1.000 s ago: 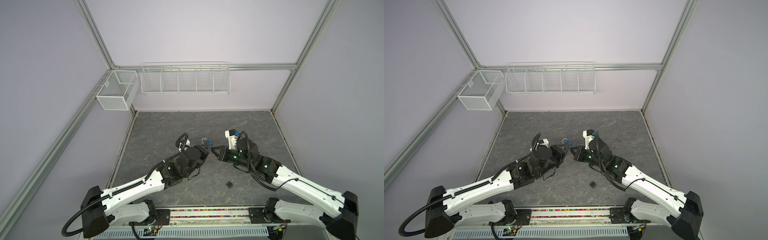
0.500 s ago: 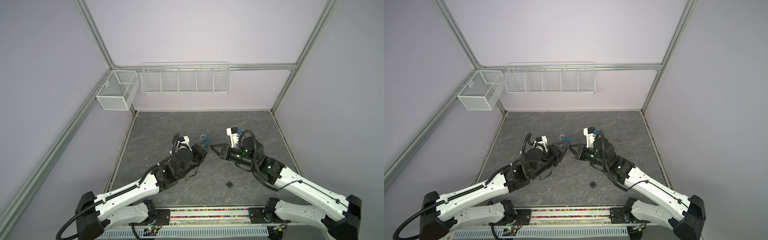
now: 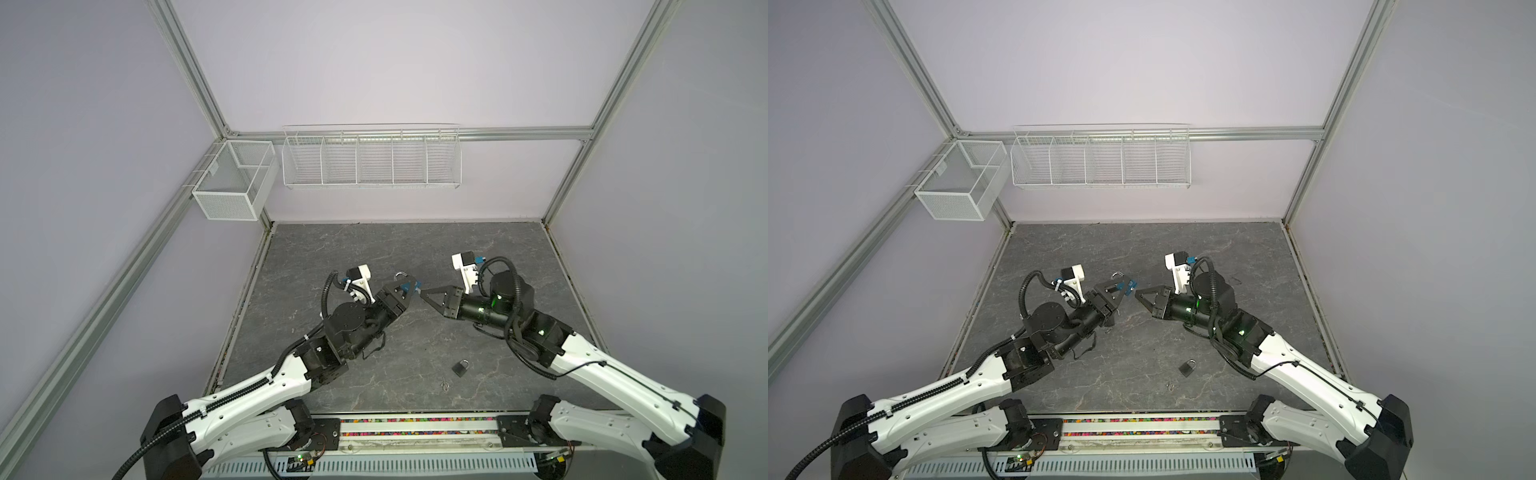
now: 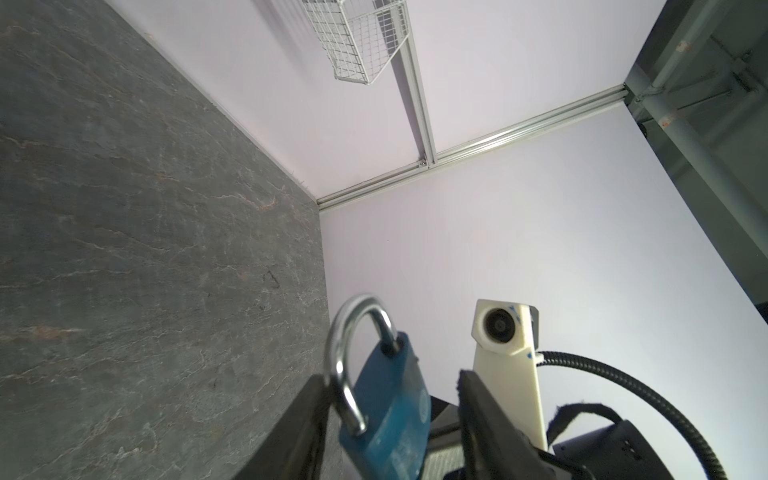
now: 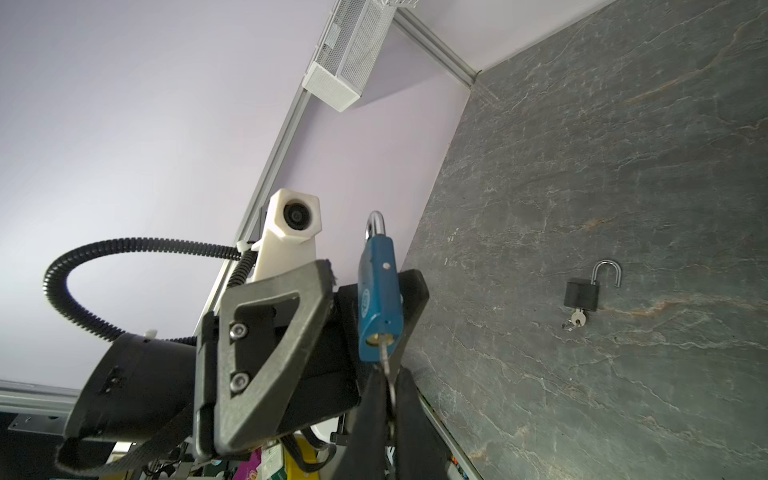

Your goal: Unlock with the key

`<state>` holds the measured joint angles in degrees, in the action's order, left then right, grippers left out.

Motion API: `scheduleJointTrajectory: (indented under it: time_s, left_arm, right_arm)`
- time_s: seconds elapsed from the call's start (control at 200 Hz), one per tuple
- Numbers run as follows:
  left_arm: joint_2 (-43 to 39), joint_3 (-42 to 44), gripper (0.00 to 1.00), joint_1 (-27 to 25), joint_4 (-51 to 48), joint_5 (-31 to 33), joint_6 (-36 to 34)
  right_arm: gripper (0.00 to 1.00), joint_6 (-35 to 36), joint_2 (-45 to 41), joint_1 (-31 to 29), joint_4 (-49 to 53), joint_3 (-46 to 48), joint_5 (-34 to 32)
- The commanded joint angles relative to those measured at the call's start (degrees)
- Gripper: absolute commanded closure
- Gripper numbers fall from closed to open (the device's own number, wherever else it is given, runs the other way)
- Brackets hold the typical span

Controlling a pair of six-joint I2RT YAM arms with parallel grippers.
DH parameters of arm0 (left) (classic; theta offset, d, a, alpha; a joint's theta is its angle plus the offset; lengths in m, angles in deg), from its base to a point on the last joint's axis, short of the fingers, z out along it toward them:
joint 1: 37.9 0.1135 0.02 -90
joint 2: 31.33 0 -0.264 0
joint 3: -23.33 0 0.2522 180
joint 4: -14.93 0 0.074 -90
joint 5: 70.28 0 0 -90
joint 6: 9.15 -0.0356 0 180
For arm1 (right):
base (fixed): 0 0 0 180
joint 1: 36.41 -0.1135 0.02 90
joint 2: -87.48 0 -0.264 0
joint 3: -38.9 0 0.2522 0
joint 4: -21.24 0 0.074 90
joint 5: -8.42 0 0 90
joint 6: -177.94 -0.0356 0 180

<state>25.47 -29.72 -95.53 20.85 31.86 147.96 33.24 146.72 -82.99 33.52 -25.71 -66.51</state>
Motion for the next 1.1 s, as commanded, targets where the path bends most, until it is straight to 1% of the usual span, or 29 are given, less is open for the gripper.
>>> scheduleJointTrajectory:
  time_s: [0.0,0.06,0.075,0.135,0.19,0.315,0.375,0.435,0.52,0.615,0.68,0.715,0.775,0.795,0.83,0.845,1.095]
  left_arm:
    - [0.0,0.5,0.53,0.5,7.0,-2.0,-4.5]
    - [-0.5,0.0,0.55,0.5,5.8,-2.2,-4.5]
    - [-0.6,-0.2,0.55,0.5,5.2,-2.1,-6.3]
    - [-0.6,-0.2,0.59,0.6,4.3,-1.6,-6.7]
    - [-0.4,0.3,0.65,0.9,5.1,-1.9,-5.9]
    - [0.8,0.6,0.69,1.0,7.7,-3.3,-5.7]
    - [0.9,0.5,0.74,1.1,7.5,-3.0,-5.7]
    - [1.2,0.6,0.76,1.2,8.2,-3.0,-5.7]
    - [1.7,0.5,0.84,1.2,9.2,-3.0,-5.9]
    - [2.2,0.4,0.91,1.3,9.7,-2.7,-5.7]
    - [2.2,0.4,0.97,1.3,10.4,-2.6,-5.5]
    - [2.2,0.3,1.0,1.3,10.7,-2.5,-5.5]
    - [2.3,0.1,1.0,1.3,10.7,-2.1,-5.4]
    - [2.3,0.1,1.0,1.3,10.7,-2.1,-4.2]
    - [2.2,0.0,1.0,1.3,10.8,-1.9,-3.4]
    - [2.3,0.0,1.0,1.3,10.7,-1.7,-3.1]
    - [2.0,-0.2,1.0,1.3,11.0,-0.2,-1.3]
  right_arm:
    - [0.94,-1.1,-1.5,0.1,-3.7,0.1,1.0]
    - [0.94,-1.6,-1.9,0.1,-3.9,0.1,0.6]
    - [0.94,-1.7,-1.9,0.1,-4.0,0.1,0.8]
    - [0.94,-2.1,-1.5,0.0,-4.7,0.1,1.7]
    - [0.94,-2.7,-1.2,0.0,-5.1,0.1,2.2]
    - [0.94,-3.1,-1.4,0.0,-5.3,0.1,2.1]
    - [0.94,-3.3,-1.4,0.0,-5.4,0.1,2.3]
    - [0.94,-3.3,-1.5,0.1,-5.0,0.1,2.3]
    - [0.94,-3.5,-1.7,0.0,-5.0,0.1,2.3]
    - [0.94,-3.4,-1.9,0.0,-4.9,0.0,2.4]
    - [0.87,-3.1,-2.4,0.1,-4.4,0.1,2.0]
    - [0.86,-3.1,-2.6,0.2,-4.4,0.1,1.6]
    - [0.82,-3.1,-2.9,0.2,-5.1,0.1,1.5]
    - [0.79,-3.1,-2.9,0.2,-5.3,0.1,1.7]
    - [0.69,-2.9,-2.9,0.3,-5.6,0.1,2.0]
    - [0.67,-2.7,-2.9,0.3,-5.6,0.1,2.0]
    - [0.64,-1.8,-2.7,0.4,-6.0,3.7,2.0]
